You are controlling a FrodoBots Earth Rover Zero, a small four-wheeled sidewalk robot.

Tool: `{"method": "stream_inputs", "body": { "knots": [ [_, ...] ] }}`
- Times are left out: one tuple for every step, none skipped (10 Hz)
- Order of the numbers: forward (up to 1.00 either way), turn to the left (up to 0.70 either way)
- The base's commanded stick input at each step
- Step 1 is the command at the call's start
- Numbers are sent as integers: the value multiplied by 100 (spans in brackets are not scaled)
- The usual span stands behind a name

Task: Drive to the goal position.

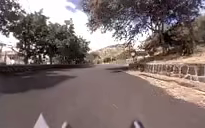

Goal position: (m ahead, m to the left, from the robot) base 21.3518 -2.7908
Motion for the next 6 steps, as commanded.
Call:
{"method": "stream_inputs", "body": {
  "knots": [
    [70, 0],
    [70, 0],
    [70, 0],
    [70, 0],
    [70, 0],
    [70, 0]
  ]
}}
